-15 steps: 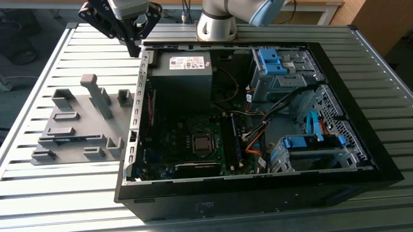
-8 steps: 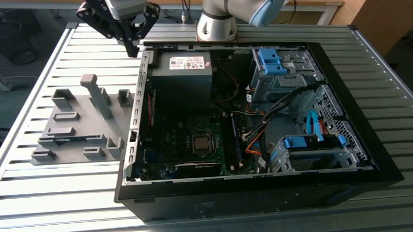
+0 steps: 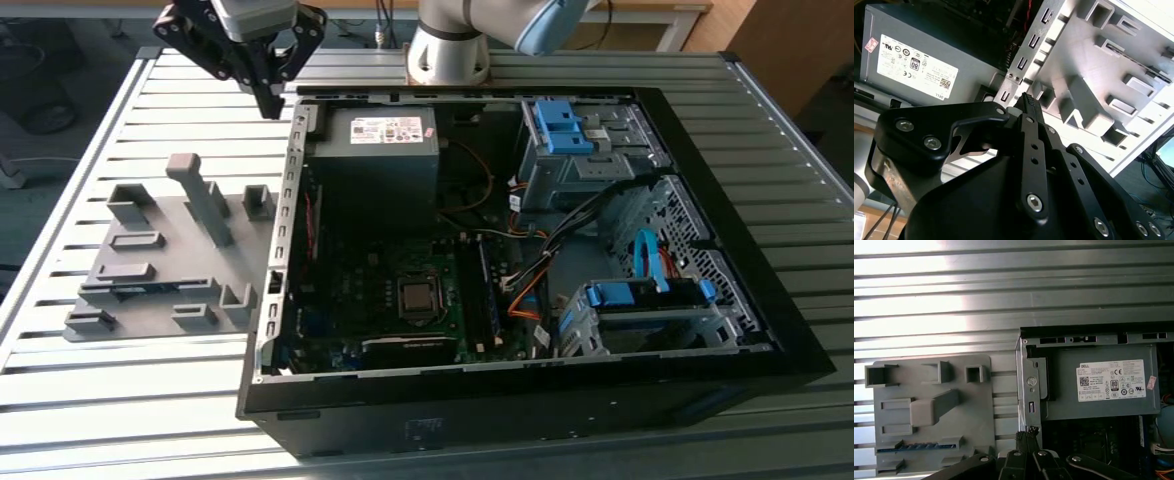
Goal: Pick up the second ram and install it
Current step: 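Reach for the second ram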
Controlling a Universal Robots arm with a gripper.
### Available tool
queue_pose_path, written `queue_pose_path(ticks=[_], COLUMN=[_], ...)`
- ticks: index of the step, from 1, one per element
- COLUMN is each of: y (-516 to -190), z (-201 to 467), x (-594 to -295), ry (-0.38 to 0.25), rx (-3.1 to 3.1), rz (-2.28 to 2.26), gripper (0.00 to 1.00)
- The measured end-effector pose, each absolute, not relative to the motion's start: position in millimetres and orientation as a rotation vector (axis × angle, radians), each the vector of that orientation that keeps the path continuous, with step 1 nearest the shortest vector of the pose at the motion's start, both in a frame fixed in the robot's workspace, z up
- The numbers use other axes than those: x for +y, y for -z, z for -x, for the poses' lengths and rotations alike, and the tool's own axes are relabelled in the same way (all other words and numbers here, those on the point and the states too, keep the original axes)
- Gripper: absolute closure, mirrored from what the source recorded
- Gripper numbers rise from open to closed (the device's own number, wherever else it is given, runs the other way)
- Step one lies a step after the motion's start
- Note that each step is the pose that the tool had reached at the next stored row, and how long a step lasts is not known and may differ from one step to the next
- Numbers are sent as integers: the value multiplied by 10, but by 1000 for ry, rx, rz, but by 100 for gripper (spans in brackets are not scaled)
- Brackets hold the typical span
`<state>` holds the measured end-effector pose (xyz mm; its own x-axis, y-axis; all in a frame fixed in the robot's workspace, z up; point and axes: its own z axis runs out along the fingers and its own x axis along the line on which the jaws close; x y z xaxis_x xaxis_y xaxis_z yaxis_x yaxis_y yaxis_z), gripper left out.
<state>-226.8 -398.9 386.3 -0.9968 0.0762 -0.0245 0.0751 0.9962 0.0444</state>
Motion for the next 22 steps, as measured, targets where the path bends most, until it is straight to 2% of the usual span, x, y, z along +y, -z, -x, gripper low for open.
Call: queue_pose_path(ticks=[22], y=[-3855], z=[2336], x=[-3989], ry=[-68], rx=[3112], rz=[-118], gripper=[89])
